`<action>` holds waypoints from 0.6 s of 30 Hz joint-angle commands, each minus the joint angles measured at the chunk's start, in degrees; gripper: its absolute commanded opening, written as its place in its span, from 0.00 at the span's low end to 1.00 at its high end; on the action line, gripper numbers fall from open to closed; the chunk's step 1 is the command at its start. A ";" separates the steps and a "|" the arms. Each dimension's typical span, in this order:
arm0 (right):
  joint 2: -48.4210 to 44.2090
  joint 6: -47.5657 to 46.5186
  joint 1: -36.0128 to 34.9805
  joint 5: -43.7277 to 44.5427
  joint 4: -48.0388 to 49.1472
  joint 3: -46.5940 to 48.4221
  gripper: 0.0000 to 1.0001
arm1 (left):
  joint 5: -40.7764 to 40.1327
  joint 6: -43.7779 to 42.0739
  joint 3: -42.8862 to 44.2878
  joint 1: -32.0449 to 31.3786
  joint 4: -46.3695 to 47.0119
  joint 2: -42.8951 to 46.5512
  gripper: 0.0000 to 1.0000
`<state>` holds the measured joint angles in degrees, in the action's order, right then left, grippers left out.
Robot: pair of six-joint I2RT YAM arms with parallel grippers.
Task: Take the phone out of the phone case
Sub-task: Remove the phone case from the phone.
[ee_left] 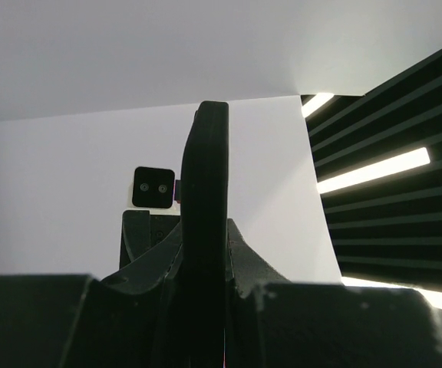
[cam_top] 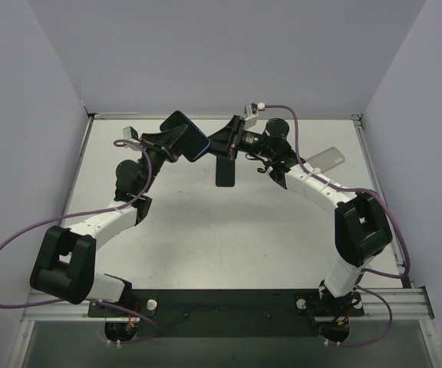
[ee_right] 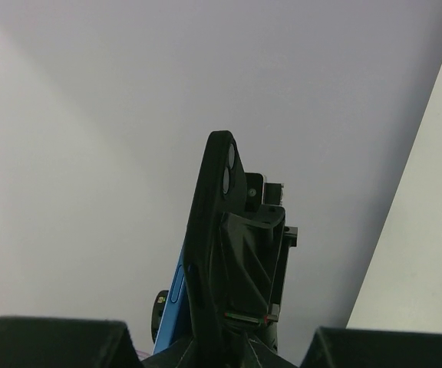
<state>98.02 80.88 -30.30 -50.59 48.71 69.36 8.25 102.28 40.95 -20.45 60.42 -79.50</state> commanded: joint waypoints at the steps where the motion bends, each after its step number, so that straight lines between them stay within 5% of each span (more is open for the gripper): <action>1: 4.99 -0.81 -5.99 -9.35 -8.72 1.65 0.22 | 14.33 5.04 6.51 -4.60 26.76 0.93 0.00; 7: 6.83 -0.46 -7.22 -10.93 -8.98 5.25 0.21 | 16.97 5.30 7.74 -5.83 26.76 -2.06 0.00; 11: 7.71 4.88 -7.05 -11.64 -2.93 3.51 0.00 | 17.23 4.77 7.13 -6.45 26.94 -2.76 0.00; 13: 7.28 6.56 -6.17 -10.24 0.40 1.66 0.00 | 17.93 3.98 6.60 -6.45 26.24 -2.67 0.00; 18: 0.52 -1.56 -1.35 -3.66 -8.08 -5.72 0.00 | 21.19 0.56 5.90 -6.19 20.27 -1.62 0.00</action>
<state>100.49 82.21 -30.04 -58.06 51.81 68.88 13.63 103.48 42.24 -20.34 62.19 -83.79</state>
